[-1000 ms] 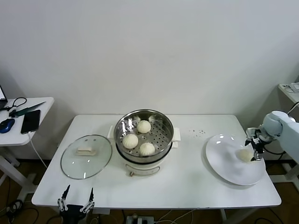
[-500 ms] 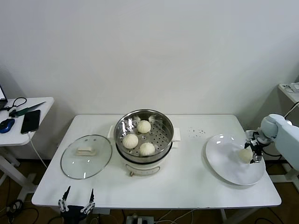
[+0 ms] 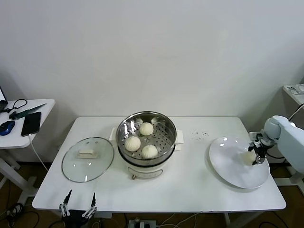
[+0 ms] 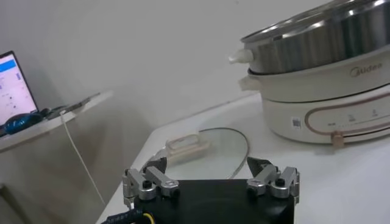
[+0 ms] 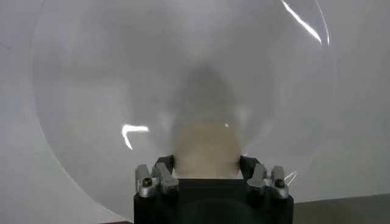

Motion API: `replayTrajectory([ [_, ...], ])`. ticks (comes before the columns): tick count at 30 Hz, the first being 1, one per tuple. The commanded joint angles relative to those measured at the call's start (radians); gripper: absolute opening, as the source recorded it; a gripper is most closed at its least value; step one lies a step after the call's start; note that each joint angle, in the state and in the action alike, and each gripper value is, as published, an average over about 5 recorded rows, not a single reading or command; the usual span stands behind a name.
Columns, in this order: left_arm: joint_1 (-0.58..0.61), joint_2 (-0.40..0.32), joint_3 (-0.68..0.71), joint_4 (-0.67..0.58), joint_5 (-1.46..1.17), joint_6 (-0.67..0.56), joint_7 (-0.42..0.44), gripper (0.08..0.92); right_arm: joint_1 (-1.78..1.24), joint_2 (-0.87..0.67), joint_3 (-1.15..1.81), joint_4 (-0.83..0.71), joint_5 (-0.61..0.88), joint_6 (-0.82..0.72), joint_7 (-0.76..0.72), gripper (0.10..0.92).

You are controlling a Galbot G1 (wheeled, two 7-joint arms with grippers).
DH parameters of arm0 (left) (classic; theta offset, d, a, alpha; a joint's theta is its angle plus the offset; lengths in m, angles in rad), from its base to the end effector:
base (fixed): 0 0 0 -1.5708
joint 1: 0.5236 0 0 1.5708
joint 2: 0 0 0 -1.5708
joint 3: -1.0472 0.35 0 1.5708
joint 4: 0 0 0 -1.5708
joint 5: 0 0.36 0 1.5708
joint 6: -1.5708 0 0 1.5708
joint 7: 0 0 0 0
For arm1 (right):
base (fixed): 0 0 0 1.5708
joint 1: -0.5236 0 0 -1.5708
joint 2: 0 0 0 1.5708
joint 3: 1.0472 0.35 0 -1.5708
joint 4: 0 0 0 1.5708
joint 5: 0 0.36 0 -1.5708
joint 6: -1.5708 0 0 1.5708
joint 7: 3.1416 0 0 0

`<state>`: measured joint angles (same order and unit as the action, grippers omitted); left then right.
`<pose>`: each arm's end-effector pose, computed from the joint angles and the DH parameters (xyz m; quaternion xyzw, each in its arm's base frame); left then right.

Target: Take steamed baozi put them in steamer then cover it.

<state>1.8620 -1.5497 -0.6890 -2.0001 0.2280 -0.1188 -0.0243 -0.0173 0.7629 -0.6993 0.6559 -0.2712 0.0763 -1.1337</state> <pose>0.0767 0.0581 -0.3714 0.0408 -0.9749 -0.1713 0.1360 0.5428 -0.3166 -0.2387 0.4354 -0.5294 0.5204 0.5093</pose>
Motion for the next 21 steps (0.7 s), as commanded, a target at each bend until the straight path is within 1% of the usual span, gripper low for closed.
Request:
replayTrajectory([
  [1,0.003,-0.001,0.0,-0.005,0.0,-0.004,0.0,0.823,0.019,-0.006,-0.015,0.012,0.045,-0.014,-0.006,0.665],
  [3,0.005,0.0,0.002,-0.008,-0.001,-0.006,0.001,0.823,0.05,-0.023,-0.057,0.052,0.107,-0.044,-0.007,0.663],
  [6,0.008,0.0,0.004,-0.015,-0.002,-0.01,0.001,0.823,0.14,-0.044,-0.169,0.123,0.244,-0.098,-0.011,0.663],
  [10,0.014,0.0,0.01,-0.023,-0.005,-0.018,0.002,0.823,0.343,-0.027,-0.359,0.185,0.409,-0.154,-0.014,0.667],
  [16,0.021,0.001,0.023,-0.025,-0.009,-0.038,0.005,0.823,0.666,0.079,-0.7,0.249,0.669,-0.225,-0.005,0.662],
  [21,0.015,0.003,0.039,-0.024,-0.008,-0.045,0.013,0.823,0.834,0.193,-0.872,0.322,0.882,-0.295,0.023,0.666],
])
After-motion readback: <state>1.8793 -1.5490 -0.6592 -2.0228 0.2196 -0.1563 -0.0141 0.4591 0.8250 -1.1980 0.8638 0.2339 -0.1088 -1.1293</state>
